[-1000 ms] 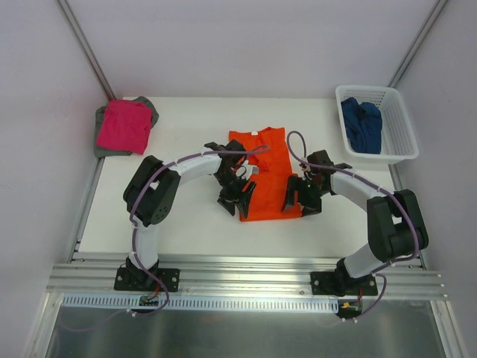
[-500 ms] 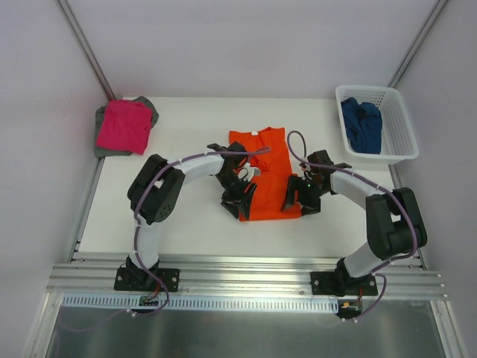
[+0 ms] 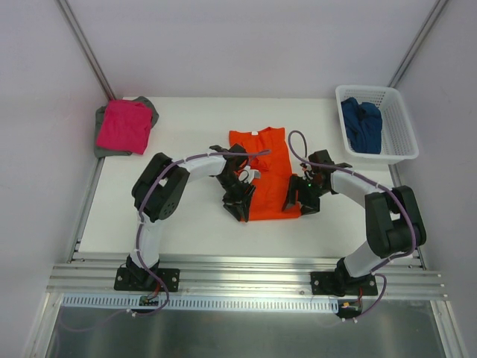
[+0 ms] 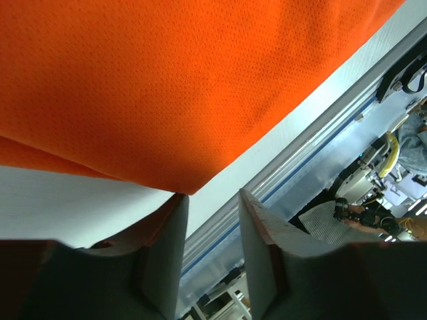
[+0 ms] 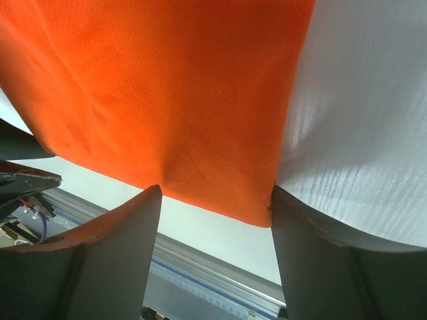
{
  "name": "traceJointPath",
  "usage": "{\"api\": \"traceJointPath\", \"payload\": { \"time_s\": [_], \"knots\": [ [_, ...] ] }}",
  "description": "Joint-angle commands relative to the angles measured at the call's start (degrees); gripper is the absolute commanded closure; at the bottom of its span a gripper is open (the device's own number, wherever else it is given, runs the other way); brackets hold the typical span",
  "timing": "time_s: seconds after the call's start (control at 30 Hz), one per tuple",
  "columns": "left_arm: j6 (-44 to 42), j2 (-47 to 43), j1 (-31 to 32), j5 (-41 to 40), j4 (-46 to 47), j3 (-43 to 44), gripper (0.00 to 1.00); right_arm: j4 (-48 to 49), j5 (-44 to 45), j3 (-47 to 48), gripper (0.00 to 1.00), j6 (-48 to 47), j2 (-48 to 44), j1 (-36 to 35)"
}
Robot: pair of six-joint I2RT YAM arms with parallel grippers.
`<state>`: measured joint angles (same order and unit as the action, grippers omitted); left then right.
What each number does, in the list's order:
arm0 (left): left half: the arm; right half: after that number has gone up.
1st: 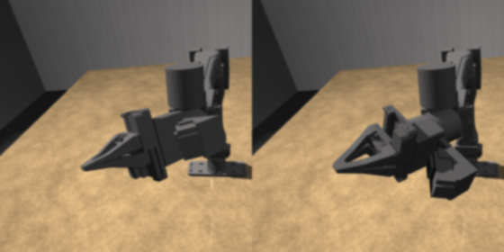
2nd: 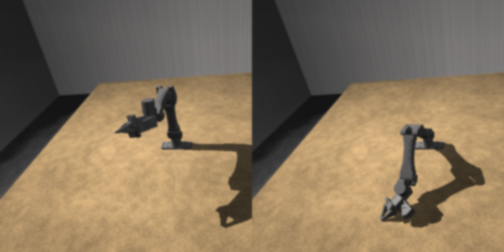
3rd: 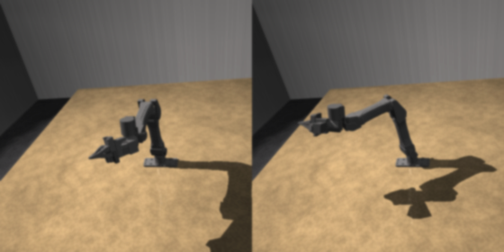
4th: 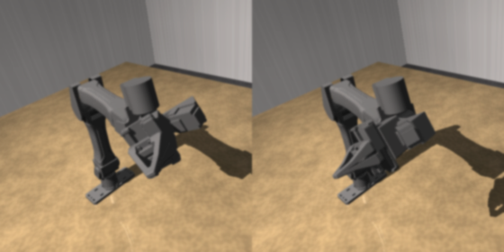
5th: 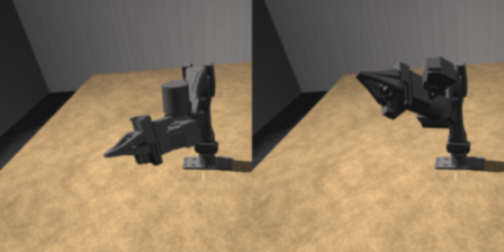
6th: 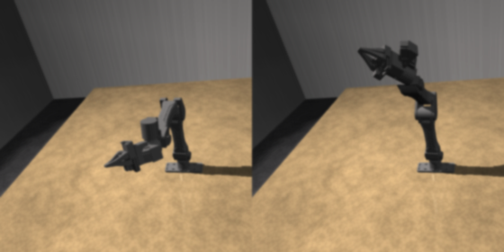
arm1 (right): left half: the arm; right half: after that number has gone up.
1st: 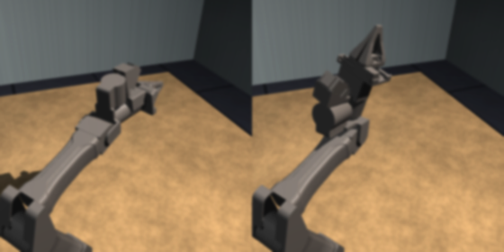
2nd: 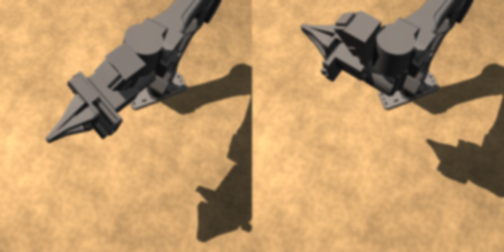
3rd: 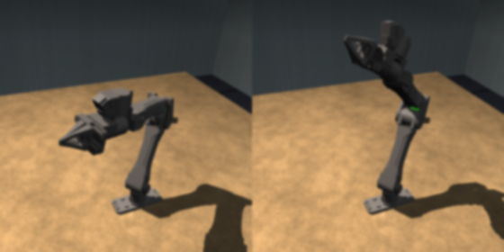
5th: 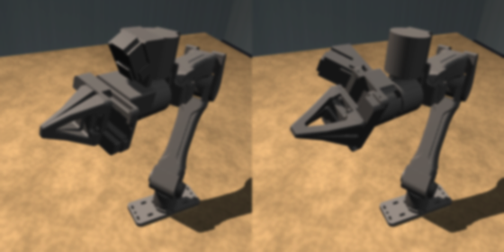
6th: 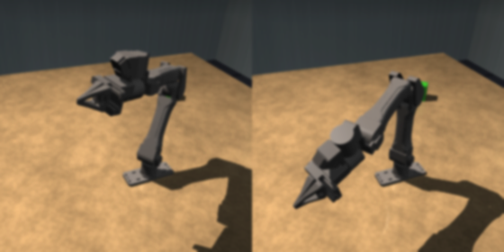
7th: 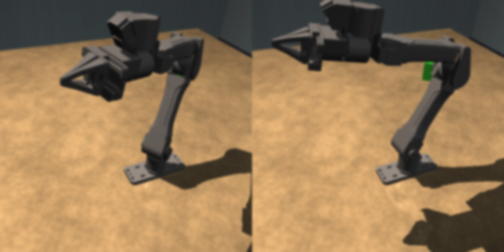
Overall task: Fold and stack the t-shirts
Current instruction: Fold the tshirt
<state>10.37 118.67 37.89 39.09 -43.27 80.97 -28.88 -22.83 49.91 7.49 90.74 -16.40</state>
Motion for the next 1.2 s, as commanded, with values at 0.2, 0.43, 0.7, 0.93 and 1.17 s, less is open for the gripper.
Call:
{"api": "traceJointPath", "payload": {
  "time_s": [0.2, 0.43, 0.7, 0.93, 1.17],
  "knots": [
    [0.79, 0.6, 0.34, 2.92, -0.33, 2.26, 0.81, 1.64, -4.24, 1.95, 0.41, 0.34, 1.11, 0.5],
    [0.62, 0.07, 0.26, 2.66, -0.33, 2.26, 0.9, 2.08, -6.0, 2.12, 0.57, 0.43, 1.11, 0.5],
    [0.0, -1.86, -1.24, 1.95, -0.33, 0.68, 0.97, 1.38, -6.79, 2.91, 0.72, -0.81, 1.02, 1.2],
    [-0.52, -4.06, -2.56, 0.81, -0.33, -0.64, 1.0, 0.76, -6.8, 3.53, 0.99, -1.6, 0.49, 1.55],
    [-1.05, -4.59, -3.17, 0.55, -0.41, -0.64, 1.0, 0.15, -5.56, 3.09, 0.99, -1.42, -0.39, 1.64]
  ]
}}
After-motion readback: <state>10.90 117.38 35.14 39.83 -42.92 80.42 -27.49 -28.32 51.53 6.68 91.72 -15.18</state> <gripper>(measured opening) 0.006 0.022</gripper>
